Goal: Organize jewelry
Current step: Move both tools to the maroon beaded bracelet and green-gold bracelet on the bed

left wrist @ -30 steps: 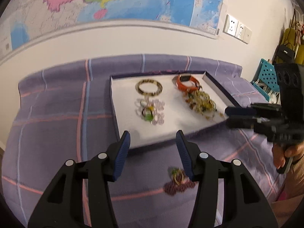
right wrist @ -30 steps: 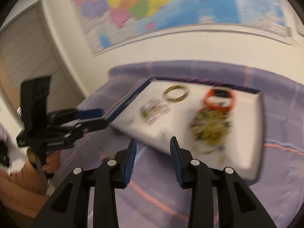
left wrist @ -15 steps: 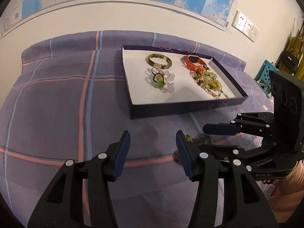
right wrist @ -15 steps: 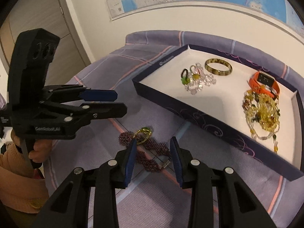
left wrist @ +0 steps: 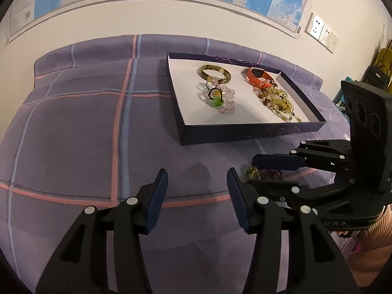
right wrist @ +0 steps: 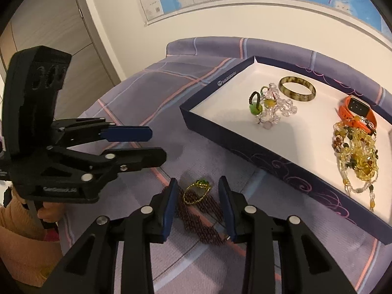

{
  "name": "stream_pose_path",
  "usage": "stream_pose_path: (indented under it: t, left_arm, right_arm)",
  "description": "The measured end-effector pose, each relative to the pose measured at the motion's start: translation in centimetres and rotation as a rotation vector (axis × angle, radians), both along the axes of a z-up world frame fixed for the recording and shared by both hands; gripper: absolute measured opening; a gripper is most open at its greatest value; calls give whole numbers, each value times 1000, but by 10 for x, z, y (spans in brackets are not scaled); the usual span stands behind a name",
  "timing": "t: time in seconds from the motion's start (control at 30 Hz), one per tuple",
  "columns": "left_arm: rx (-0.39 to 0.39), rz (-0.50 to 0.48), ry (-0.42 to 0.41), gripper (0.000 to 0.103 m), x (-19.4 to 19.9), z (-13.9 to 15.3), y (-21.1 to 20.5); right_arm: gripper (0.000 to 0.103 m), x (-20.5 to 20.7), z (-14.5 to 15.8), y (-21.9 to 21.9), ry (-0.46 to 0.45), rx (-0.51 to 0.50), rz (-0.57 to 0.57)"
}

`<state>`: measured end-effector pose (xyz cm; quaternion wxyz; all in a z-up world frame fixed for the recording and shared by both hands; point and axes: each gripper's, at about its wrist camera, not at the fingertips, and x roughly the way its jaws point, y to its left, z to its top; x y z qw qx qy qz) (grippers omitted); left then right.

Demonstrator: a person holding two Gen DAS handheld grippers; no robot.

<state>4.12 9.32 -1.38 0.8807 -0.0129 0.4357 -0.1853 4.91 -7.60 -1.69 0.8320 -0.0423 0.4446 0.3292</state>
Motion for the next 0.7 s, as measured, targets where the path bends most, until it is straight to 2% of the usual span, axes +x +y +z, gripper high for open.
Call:
stream_pose_path:
  t: [0.07,0.1,0.2,0.33,0.47,0.57,0.67,0.7]
  left_arm:
    - [0,-1,2,49,-1,0,1]
    - [-1,-4,3,49,-1,-1,1]
    - [-2,-19,5,50,-2,0,-1]
    - [-9,-65,-5,49,-8,2,-8]
    - [3,-129,-5,49,-13,1,-23]
    - [23,-172,-1,49,-18,-3,-34]
    - [37,-193,-5,49,-22,-4,-40]
    - [35,-197,-3,49,-22,-3,-41]
  right_arm:
    - [16,1,0,1,-1,1,3]
    - [16,1,0,0,-91,47,-24]
    - [14,1,1,-6,-94,54,-34]
    - [14,2,6,-20,-85,115,-65]
    - [14,10,1,-24,-72,99,-94]
    - [18,12,-3,-20,-65,86,-92]
    - [33,12,-2,-23,-69,96,-116]
    - [33,11,-1,-26,-76,99,-120]
